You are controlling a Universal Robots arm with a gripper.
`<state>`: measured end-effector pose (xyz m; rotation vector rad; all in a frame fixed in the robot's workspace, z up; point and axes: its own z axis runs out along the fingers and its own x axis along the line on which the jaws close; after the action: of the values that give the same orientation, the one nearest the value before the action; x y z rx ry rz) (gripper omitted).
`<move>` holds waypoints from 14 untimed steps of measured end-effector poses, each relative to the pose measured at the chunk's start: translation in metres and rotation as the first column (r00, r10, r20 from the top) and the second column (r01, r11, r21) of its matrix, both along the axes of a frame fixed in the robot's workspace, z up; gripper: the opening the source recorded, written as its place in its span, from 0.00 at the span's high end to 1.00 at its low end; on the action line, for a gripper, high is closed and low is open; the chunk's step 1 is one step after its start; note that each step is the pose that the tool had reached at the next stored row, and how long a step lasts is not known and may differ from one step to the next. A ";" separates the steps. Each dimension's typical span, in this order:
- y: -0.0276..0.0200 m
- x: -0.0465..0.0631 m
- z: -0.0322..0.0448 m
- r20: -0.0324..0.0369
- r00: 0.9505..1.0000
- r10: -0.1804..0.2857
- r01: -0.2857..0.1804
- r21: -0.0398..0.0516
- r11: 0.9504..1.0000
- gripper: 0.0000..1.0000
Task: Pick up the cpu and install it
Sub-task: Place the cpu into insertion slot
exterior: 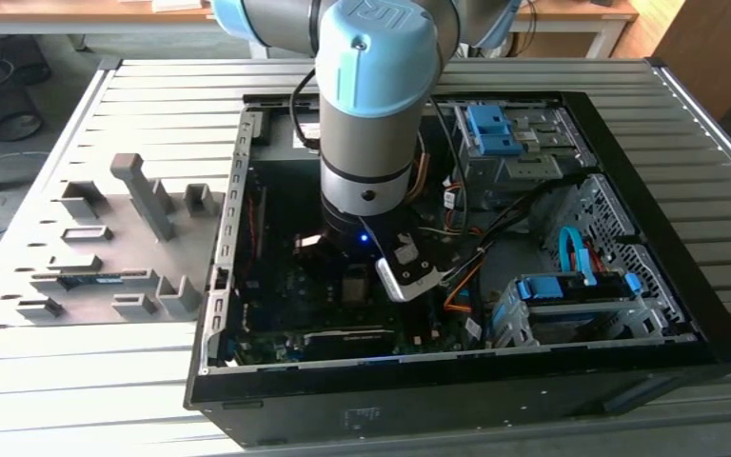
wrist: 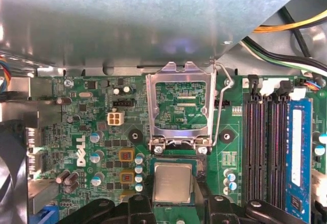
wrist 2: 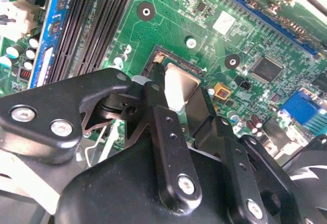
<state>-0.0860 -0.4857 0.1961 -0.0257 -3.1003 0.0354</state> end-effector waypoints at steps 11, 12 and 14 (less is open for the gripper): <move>0.0018 -0.006 -0.0015 0.000 1.000 0.000 0.000 -0.001 1.000 0.56; 0.0018 -0.006 -0.0021 0.000 1.000 0.000 0.000 -0.001 1.000 0.56; 0.0017 -0.006 -0.0028 0.000 1.000 0.001 -0.001 -0.001 1.000 0.56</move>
<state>-0.0917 -0.4839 0.1933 -0.0244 -3.1000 0.0377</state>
